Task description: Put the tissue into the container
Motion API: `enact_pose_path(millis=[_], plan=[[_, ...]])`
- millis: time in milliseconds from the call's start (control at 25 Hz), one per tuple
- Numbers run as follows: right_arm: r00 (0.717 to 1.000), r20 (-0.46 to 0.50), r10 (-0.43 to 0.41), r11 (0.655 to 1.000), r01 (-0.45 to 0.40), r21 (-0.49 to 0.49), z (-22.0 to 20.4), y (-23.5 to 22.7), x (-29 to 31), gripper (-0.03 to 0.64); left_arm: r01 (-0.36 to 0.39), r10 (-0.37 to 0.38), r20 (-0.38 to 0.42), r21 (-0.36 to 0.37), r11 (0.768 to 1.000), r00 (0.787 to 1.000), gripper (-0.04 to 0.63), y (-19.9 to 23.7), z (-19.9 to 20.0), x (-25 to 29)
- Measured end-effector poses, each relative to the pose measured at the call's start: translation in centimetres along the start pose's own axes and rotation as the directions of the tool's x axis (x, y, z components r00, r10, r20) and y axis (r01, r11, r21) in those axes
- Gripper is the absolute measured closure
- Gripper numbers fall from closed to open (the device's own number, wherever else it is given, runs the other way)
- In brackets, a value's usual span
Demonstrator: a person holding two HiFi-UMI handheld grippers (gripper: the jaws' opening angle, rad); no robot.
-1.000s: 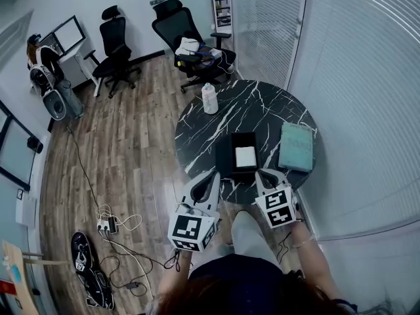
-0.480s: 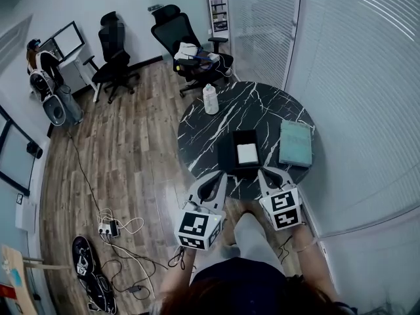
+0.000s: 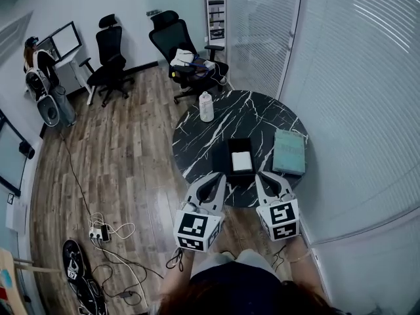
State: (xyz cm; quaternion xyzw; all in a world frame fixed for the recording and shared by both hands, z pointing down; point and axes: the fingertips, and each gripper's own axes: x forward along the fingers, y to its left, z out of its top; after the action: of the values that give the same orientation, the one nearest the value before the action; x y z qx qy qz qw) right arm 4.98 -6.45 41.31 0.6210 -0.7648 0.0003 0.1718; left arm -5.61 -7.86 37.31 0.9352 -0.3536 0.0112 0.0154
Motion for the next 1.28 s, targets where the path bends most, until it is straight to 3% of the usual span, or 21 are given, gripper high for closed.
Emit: enact_pose_path(millis=[640,1280], plan=[[0.997,0.08,0.007,0.998,-0.013,0.069,2.1,-0.6,-3.8,0.595,-0.067,0.068,0.014,-0.068,0.995,0.998,0.568,-1.4,1.5,-1.3],[0.992,0.125,0.034,0.993,-0.048,0.111,1.7,-0.6,-10.5,0.595,-0.097,0.096,-0.016,-0.058,0.994,0.995,0.568,-7.0,1.1,-4.6]])
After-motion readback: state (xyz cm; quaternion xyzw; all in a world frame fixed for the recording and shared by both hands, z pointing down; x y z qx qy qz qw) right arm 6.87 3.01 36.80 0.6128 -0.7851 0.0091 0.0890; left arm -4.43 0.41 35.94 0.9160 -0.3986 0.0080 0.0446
